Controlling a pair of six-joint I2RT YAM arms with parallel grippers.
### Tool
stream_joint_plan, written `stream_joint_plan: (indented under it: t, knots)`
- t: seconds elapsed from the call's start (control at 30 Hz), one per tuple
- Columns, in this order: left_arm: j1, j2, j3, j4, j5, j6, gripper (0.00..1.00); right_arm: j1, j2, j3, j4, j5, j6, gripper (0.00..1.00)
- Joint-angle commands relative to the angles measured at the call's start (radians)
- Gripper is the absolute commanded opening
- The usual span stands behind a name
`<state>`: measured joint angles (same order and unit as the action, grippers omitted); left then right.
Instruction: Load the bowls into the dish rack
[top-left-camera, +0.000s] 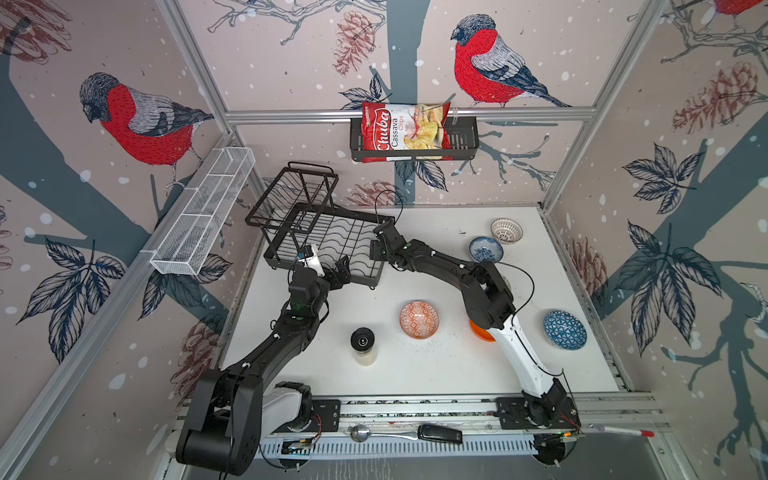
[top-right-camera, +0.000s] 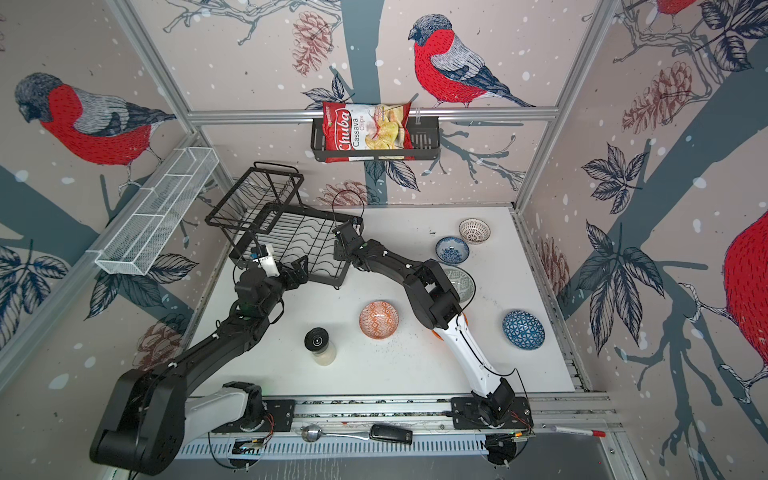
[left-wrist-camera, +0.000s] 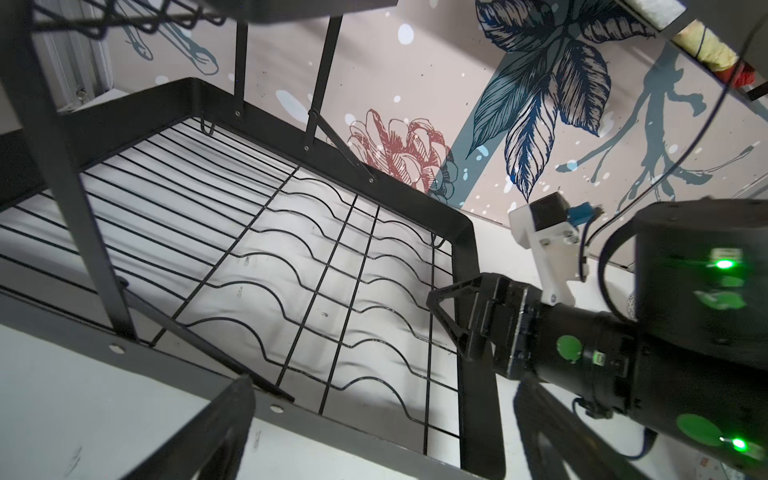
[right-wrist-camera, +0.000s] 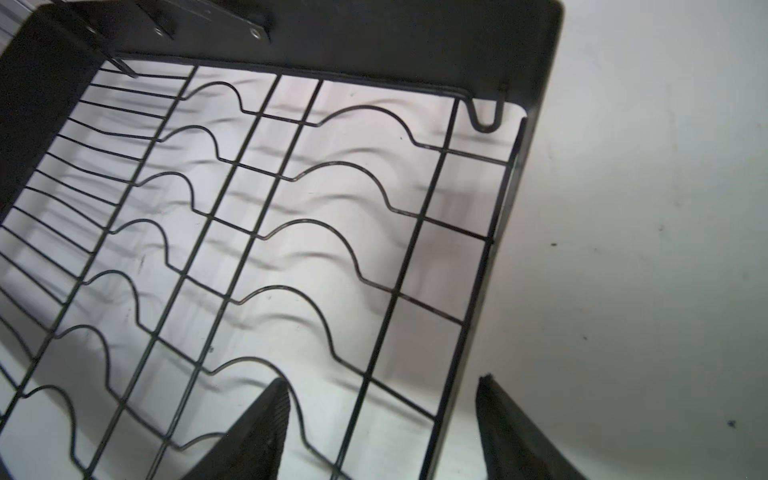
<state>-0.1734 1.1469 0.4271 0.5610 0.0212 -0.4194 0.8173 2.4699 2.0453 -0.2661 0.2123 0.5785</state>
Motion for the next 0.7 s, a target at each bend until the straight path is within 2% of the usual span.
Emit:
stream_joint_plan:
  t: [0.0, 0.3, 0.5, 0.67]
  knots:
    - [-0.002, -0.013, -0.003, 0.038, 0.009, 0.01, 0.97, 0.003, 0.022, 0.048, -0.054, 0.047, -0.015, 0.66]
    - [-0.003, -0.009, -0.006, 0.059, 0.067, 0.004, 0.97, -0.025, 0.025, 0.064, -0.121, 0.085, -0.026, 0.38]
    - [-0.004, -0.003, -0.004, 0.077, 0.11, 0.001, 0.97, -0.045, 0.003, 0.039, -0.157, 0.099, -0.016, 0.36]
    - [-0.006, -0.013, 0.002, 0.077, 0.133, 0.01, 0.97, -0.067, -0.039, -0.026, -0.152, 0.111, -0.018, 0.26]
